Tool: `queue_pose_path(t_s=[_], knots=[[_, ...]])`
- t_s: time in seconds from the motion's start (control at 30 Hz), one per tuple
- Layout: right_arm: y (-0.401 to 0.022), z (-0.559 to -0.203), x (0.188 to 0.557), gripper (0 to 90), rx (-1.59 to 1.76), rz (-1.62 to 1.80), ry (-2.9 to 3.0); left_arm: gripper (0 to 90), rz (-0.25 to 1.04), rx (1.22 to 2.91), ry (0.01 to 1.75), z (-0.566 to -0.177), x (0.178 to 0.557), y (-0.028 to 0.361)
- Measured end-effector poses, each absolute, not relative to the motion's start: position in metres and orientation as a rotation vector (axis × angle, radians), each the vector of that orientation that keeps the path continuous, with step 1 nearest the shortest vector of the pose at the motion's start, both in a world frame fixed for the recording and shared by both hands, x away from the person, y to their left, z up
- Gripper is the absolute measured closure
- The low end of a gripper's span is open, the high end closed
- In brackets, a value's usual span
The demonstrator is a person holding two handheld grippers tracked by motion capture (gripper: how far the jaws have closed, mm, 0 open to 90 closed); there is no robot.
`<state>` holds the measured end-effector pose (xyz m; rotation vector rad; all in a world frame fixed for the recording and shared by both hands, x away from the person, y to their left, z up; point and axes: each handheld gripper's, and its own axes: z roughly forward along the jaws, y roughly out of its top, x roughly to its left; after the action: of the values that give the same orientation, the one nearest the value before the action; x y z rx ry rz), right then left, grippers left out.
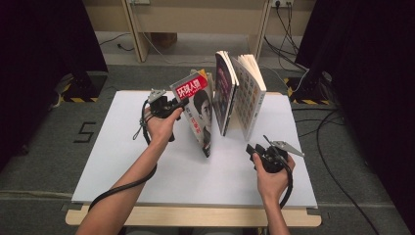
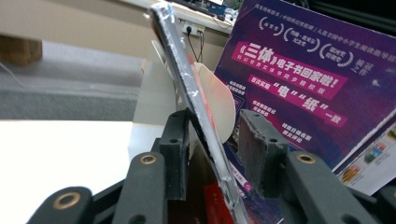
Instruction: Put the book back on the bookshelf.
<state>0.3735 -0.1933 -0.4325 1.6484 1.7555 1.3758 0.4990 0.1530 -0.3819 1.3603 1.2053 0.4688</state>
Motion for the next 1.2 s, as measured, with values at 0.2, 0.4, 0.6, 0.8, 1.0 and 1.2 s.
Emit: queue_pose_path(t_s=[0.2,0.4,0.6,0.8,1.0,1.2], knots=[[-0.194,-0.434,0.375,57.8,1.658,1.371,1.766,74.2,0.393,1.381,1.251,-0.382,0.507,0.151],[-0.197,-0.435,0.374,57.9,1.675,1.368,1.751,83.6,0.297,1.343,1.264,-0.381,0.503,0.149],[-0.203,-0.436,0.371,57.9,1.684,1.368,1.725,86.3,0.343,1.354,1.162,-0.358,0.49,0.148],[-0.208,-0.436,0.369,58.0,1.699,1.375,1.705,86.4,0.407,1.341,1.087,-0.338,0.482,0.145],[-0.211,-0.436,0.368,58.0,1.705,1.379,1.697,86.4,0.489,1.34,1.03,-0.321,0.485,0.143],[-0.213,-0.438,0.367,58.0,1.701,1.374,1.698,86.4,0.553,1.348,1.001,-0.311,0.495,0.14]])
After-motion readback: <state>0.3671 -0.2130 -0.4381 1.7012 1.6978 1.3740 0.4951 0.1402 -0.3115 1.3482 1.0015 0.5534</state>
